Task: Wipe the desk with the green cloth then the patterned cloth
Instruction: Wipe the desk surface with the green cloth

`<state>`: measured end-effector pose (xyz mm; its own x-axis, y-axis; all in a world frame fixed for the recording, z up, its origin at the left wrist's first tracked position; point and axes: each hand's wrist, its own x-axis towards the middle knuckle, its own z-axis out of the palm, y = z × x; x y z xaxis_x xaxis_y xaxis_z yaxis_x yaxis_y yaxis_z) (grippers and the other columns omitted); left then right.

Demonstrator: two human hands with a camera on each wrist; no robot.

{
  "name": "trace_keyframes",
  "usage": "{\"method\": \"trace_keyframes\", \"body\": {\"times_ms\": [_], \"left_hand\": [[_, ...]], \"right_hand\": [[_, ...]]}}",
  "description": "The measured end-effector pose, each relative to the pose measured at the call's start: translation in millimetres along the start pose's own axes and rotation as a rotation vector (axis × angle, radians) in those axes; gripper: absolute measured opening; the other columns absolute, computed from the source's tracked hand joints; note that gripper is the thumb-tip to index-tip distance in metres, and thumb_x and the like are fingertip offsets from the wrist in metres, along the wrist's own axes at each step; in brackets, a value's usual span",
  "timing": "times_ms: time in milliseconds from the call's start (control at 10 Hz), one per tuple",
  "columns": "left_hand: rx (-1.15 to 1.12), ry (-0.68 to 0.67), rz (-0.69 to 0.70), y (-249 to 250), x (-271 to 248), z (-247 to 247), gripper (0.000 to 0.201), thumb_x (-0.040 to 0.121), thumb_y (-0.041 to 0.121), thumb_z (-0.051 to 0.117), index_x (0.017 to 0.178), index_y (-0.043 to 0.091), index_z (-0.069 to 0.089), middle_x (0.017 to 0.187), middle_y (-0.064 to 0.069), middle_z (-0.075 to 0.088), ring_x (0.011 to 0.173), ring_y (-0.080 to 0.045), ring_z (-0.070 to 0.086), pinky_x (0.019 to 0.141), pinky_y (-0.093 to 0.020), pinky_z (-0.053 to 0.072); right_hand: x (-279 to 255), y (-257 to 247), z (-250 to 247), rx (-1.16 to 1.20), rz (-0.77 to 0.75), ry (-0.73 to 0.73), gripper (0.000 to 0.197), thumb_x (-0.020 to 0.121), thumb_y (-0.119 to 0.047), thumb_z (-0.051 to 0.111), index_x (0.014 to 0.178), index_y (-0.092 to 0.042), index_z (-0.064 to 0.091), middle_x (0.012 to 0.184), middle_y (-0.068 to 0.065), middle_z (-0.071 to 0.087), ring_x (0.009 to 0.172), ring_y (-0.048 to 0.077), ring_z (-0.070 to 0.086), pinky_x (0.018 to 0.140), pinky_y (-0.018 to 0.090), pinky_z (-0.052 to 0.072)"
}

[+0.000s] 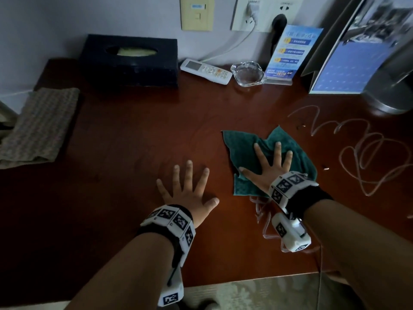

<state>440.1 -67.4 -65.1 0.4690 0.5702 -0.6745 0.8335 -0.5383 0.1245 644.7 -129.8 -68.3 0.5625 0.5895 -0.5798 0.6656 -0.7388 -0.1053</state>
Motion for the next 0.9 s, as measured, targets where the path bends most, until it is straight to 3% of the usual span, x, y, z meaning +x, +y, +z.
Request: {"method": "trace_keyframes", "body": {"times_ms": [300,900], "left_hand": [[-0.007,0.009,-0.009,0.5,0.9,1.0,0.075,0.088,0.072,0.017,0.139,0.043,-0.030,0.144,0.001,-0.047,0.135,-0.030,-0.037,0.104,-0.067,-0.014],[-0.002,0.022,-0.031,-0.7,3.1,3.8,0.075,0.087,0.074,0.016,0.138,0.046,-0.031,0.143,0.003,-0.047,0.136,-0.029,-0.036,0.105,-0.066,-0.012]], "right_hand": [[-36.2,11.4,21.7,0.003,0.027,-0.004,0.084,0.067,-0.092,0.023,0.132,-0.064,-0.023,0.145,-0.013,-0.045,0.138,0.029,-0.034,0.099,0.078,-0.001],[-99.2,35.6,57.9,-0.025,0.062,-0.041,0.082,0.073,-0.088,0.020,0.133,-0.059,-0.028,0.141,-0.010,-0.050,0.137,0.029,-0.036,0.102,0.076,0.004]]}}
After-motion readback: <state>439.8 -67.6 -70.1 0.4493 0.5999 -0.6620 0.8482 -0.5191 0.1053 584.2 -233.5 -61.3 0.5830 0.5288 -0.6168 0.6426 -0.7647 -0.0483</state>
